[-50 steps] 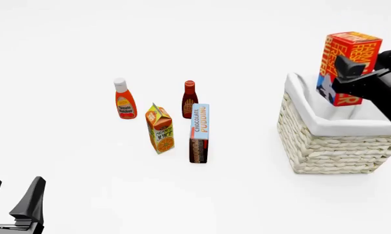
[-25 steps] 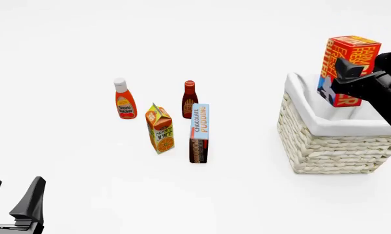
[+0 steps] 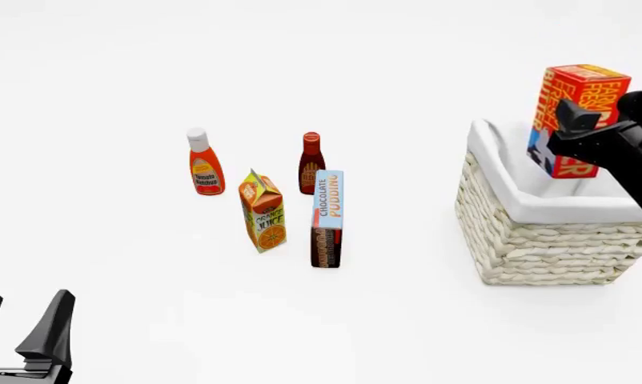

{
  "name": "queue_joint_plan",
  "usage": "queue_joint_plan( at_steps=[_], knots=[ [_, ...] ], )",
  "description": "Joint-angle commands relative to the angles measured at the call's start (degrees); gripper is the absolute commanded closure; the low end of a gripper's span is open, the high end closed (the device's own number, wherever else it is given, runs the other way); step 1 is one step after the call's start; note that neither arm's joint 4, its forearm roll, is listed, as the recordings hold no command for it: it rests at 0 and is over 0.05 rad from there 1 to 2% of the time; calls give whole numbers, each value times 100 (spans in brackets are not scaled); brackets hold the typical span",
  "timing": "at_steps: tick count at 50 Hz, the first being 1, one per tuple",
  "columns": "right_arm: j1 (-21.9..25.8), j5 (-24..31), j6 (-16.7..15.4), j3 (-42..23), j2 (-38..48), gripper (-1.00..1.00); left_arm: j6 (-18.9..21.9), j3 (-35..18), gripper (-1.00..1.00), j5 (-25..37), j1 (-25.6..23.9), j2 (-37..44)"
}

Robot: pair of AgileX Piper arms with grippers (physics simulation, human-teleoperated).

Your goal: Pick the butter and place it in the basket.

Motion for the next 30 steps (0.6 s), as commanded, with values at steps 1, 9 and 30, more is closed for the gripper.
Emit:
queue_joint_plan(
  at_steps=[1,9,30],
  knots=[
    [-77,-129,121,-48,14,100,0,0,-100,0,0,0],
    [-98,-192,118,-37,23,100,0,0,-100,0,0,0],
    [-129,-560,113,75,150,100,0,0,-100,0,0,0]
  ],
)
